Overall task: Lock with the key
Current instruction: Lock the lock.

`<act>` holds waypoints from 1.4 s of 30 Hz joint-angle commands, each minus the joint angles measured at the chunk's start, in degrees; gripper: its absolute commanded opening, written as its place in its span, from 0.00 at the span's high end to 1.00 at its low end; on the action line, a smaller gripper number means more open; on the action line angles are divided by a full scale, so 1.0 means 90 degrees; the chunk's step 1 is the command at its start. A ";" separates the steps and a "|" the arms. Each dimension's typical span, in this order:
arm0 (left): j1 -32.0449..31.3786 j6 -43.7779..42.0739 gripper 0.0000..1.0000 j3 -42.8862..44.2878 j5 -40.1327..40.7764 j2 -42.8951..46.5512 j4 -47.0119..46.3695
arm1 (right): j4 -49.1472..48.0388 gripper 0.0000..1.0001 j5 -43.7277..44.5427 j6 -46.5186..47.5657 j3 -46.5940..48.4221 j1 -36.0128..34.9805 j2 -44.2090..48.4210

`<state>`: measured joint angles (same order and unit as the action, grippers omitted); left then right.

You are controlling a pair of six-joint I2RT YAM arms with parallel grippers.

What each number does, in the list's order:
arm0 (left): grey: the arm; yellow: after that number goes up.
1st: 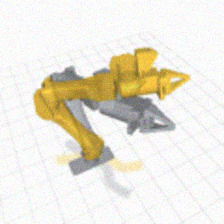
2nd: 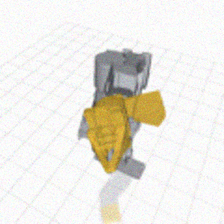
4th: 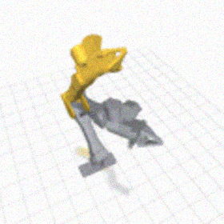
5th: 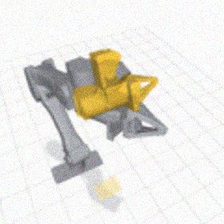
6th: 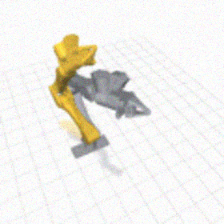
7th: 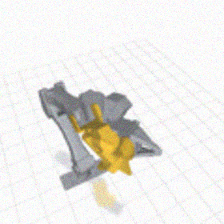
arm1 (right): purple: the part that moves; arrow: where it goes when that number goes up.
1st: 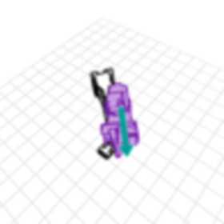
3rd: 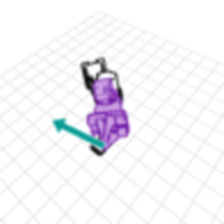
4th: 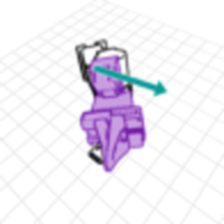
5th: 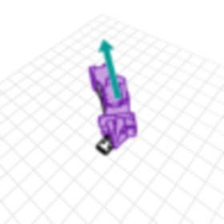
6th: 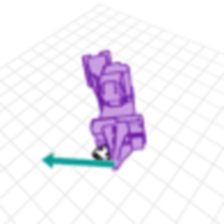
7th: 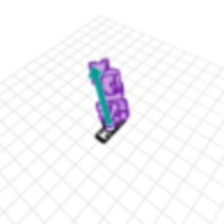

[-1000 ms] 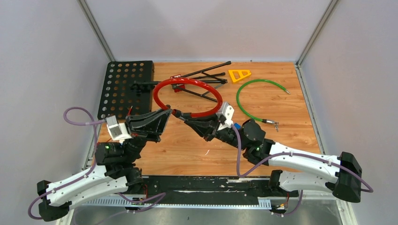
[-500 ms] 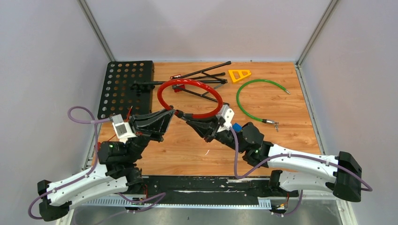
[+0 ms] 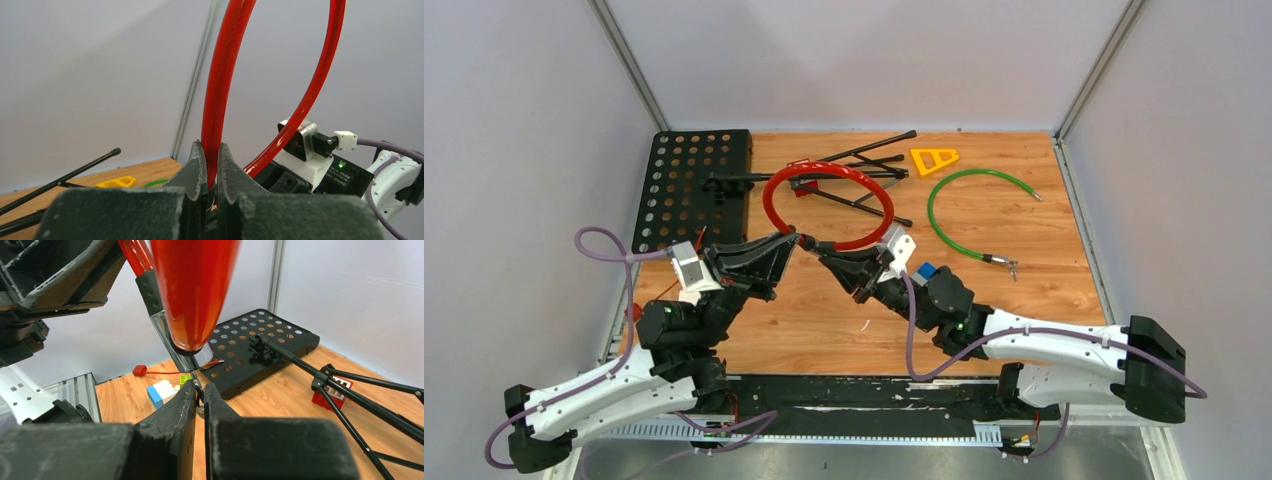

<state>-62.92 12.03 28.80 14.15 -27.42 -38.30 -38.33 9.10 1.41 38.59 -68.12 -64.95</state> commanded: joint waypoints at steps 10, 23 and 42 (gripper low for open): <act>-0.0094 0.0309 1.00 0.0276 -0.0542 0.0363 -0.1662 | 0.0902 1.00 0.3355 0.0387 -0.0269 -0.0453 -0.0078; -0.0092 0.0269 1.00 0.0210 -0.0582 0.0391 -0.1718 | 0.1939 0.47 0.1253 0.0273 0.0412 -0.0486 0.0885; -0.0091 0.0313 1.00 0.0222 -0.0641 0.0313 -0.1672 | 0.0855 0.22 -0.0321 -0.0417 0.1307 -0.0472 0.1742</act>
<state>-63.61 13.67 28.45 9.28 -24.16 -49.10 -24.47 8.27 0.64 46.54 -72.51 -49.56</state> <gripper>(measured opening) 0.044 0.755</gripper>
